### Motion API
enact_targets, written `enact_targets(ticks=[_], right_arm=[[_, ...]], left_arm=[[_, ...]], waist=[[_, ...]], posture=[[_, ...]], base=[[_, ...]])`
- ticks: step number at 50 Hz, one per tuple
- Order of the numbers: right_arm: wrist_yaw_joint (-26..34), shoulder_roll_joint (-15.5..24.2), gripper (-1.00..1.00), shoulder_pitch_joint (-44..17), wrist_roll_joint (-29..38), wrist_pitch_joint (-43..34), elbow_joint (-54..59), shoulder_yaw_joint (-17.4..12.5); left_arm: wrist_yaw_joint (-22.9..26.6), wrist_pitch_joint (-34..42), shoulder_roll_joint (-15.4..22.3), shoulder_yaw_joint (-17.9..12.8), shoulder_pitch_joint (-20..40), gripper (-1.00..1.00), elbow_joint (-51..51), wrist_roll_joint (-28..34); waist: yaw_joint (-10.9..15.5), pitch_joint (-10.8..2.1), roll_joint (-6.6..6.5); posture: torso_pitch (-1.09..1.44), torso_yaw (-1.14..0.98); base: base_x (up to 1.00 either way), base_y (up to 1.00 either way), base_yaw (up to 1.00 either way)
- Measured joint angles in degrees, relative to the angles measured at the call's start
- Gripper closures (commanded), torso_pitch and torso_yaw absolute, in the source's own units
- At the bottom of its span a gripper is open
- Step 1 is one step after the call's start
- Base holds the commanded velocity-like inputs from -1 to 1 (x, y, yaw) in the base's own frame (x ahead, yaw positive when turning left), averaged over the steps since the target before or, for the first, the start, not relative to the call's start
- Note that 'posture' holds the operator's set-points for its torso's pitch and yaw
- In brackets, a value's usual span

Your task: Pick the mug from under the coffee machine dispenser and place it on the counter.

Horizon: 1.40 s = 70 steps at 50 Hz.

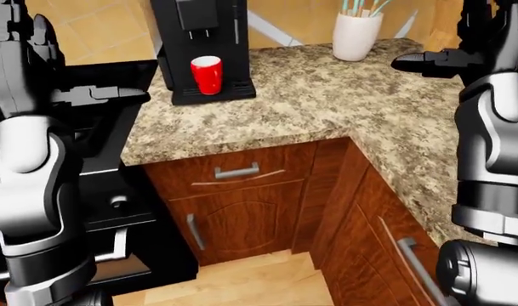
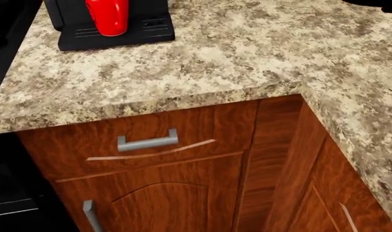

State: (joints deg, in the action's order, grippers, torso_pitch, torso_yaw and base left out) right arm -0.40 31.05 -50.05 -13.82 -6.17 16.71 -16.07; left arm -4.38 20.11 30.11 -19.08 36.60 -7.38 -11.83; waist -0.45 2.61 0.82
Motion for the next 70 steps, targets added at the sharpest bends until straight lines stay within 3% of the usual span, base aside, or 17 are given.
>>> enact_targets(ticks=[4,6,12,16,19,21,25,29,32,38,42,45,52,56,58,64,70], right_arm=[[0.17,-0.02,-1.0,-0.29,-0.03,0.06,-0.75,0.3],[0.24,0.01,-1.0,-0.59,-0.03,0.13,-0.68,0.38],[0.82,-0.85,-1.0,-0.14,-0.08,-0.26,0.08,1.77],[0.67,-0.4,-1.0,-0.72,-0.04,-0.11,-0.46,1.08],[0.61,-0.15,-1.0,-1.12,-0.04,0.39,-1.12,0.9],[0.53,0.18,-1.0,-0.83,-0.02,0.63,-1.13,0.38],[0.04,0.14,-1.0,-0.11,0.05,-0.08,-0.12,-0.12],[0.15,0.14,-1.0,-0.57,0.05,-0.26,-0.63,0.29],[0.27,0.23,-1.0,-1.03,0.04,-0.23,-0.67,0.39],[0.84,-0.66,-1.0,-0.52,-0.1,-0.65,-0.15,1.77],[0.71,-0.24,-1.0,-1.02,-0.1,-0.55,-0.87,1.1],[0.63,-0.04,-1.0,-1.32,-0.1,-0.1,-1.58,0.92],[0.15,0.28,-1.0,-0.54,0.1,-0.42,0.01,0.01],[0.37,0.25,-1.0,-0.89,0.1,-0.13,-0.38,0.32],[0.45,0.27,-1.0,-1.15,0.1,-0.01,-0.35,0.41],[1.01,-0.58,-1.0,-0.49,0.01,-0.51,0.01,1.77],[0.89,-0.07,-1.0,-1.35,-0.12,-0.15,-1.43,0.91]], left_arm=[[-0.2,-0.42,0.36,-0.7,0.37,-1.0,-0.73,0.09],[-0.26,-0.68,0.53,-0.79,0.59,-1.0,-0.89,0.13],[-0.78,-0.04,0.6,-1.59,-0.18,-1.0,0.24,0.36],[-0.7,-0.14,0.75,-1.36,0.23,-1.0,-0.24,0.34],[-0.68,-0.34,0.91,-1.41,0.53,-1.0,-0.47,0.33],[-0.64,-0.58,0.23,-0.93,0.24,-1.0,-0.89,0.29],[-0.13,0.0,0.07,0.11,-0.03,-1.0,-0.12,-0.01],[-0.25,-0.13,0.48,-0.65,0.45,-1.0,-0.51,0.03],[-0.35,-0.59,0.76,-0.89,0.76,-1.0,-0.83,0.07],[-0.86,-0.1,0.84,-1.64,0.07,-1.0,0.43,0.3],[-0.77,-0.08,0.93,-1.44,0.28,-1.0,-0.3,0.2],[-0.75,-0.28,1.03,-1.47,0.52,-1.0,-0.44,0.2],[-0.18,0.16,0.29,-0.04,0.16,-1.0,-0.02,-0.1],[-0.37,-0.19,0.65,-0.75,0.63,-1.0,-0.77,0.0],[-0.43,-0.47,0.79,-0.85,0.79,-1.0,-0.96,0.05],[-0.88,0.27,0.89,-1.71,-0.06,-1.0,0.07,0.22],[-0.73,-0.04,1.22,-1.69,0.43,-1.0,-0.52,0.09]], waist=[[-0.03,0.51,-2.99],[-0.18,0.08,-5.32],[0.91,-0.14,-3.67],[0.92,0.06,-0.98],[1.08,-0.38,2.13],[0.17,-0.13,1.22],[-0.11,-0.11,0.57],[0.06,0.51,-2.18],[-0.17,0.06,-5.44],[0.89,-0.18,-3.74],[0.92,0.06,-1.01],[1.11,-0.36,2.09],[0.0,0.01,-0.01],[-0.02,0.48,-2.99],[-0.16,0.04,-5.33],[0.9,-0.1,-3.65],[1.08,-0.12,0.87]], posture=[[0.0,0.0],[0.0,0.0],[0.0,0.0],[0.0,0.0],[0.0,0.0],[0.0,0.0],[0.0,0.0],[0.0,0.0],[0.0,0.0],[0.0,0.0],[0.0,0.0],[0.0,0.0],[0.0,0.0],[0.0,0.0],[0.0,0.0],[0.0,0.0],[0.0,0.0]], base=[[0.11,0.0,0.0],[0.11,0.0,0.0],[0.11,0.0,0.0],[0.11,0.0,0.0],[0.11,0.0,0.0],[0.11,0.0,0.0],[0.11,0.0,0.0],[0.11,0.0,0.0],[0.11,0.0,0.0],[0.11,0.0,0.0],[0.11,0.0,0.0],[0.1,0.0,0.0],[0.11,0.0,0.0],[0.1,0.0,0.0],[0.11,0.0,0.0],[0.11,0.0,0.0],[0.1,0.0,0.0]])
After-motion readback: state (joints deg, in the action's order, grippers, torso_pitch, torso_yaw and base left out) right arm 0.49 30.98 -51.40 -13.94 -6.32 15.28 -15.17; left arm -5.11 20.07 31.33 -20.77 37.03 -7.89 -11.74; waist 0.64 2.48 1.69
